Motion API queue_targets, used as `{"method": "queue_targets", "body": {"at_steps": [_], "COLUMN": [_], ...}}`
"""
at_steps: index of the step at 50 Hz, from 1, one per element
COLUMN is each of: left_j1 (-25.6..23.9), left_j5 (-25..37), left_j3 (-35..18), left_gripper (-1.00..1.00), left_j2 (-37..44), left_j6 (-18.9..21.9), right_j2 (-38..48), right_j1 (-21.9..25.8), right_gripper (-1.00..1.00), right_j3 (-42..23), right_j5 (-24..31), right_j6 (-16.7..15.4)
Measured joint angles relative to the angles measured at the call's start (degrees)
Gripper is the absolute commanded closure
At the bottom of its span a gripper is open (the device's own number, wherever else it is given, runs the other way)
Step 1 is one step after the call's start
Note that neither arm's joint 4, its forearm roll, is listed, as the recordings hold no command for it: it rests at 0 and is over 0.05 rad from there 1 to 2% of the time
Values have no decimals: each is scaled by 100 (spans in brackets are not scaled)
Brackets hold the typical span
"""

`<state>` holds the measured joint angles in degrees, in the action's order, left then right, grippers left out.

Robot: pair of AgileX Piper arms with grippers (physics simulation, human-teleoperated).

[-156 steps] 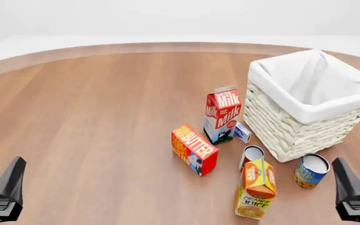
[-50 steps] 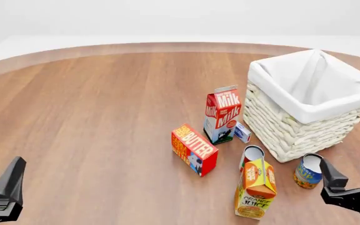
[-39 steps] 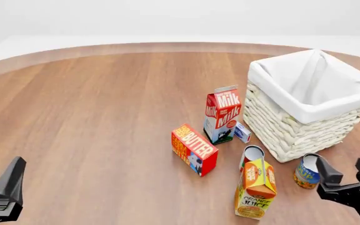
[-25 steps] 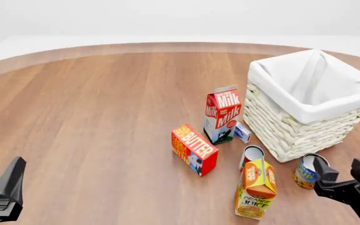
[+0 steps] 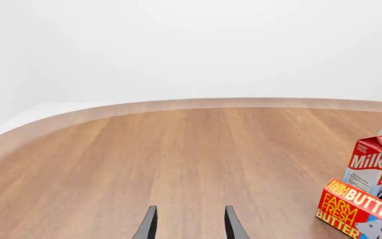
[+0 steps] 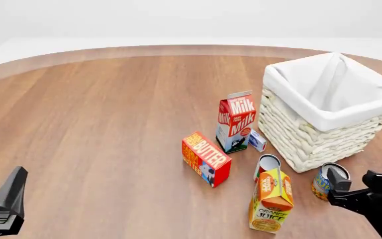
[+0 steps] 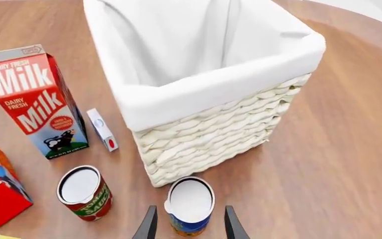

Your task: Pick up the alphabet soup, and put it in the basket.

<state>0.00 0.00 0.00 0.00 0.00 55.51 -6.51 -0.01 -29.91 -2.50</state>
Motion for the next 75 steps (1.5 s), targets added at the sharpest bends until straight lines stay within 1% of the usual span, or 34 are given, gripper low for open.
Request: {"method": "queue_targets", "body": {"at_steps": [21,53,75], "left_j1": [0,0,0], "left_j5": [0,0,0], "left_j3": [0,0,0], "left_gripper": [-100,-100,-100], "left_j2": [0,0,0], "left_j6": [0,0,0], "right_j2": [876,2634,3712], "right_j1": [-16,-37,-41], "right_gripper": [-100,-100,-100], "right_j3": [0,-2,-1], "right_j5": [-675,-2160,-3046], "right_j6": [3,1,27]}}
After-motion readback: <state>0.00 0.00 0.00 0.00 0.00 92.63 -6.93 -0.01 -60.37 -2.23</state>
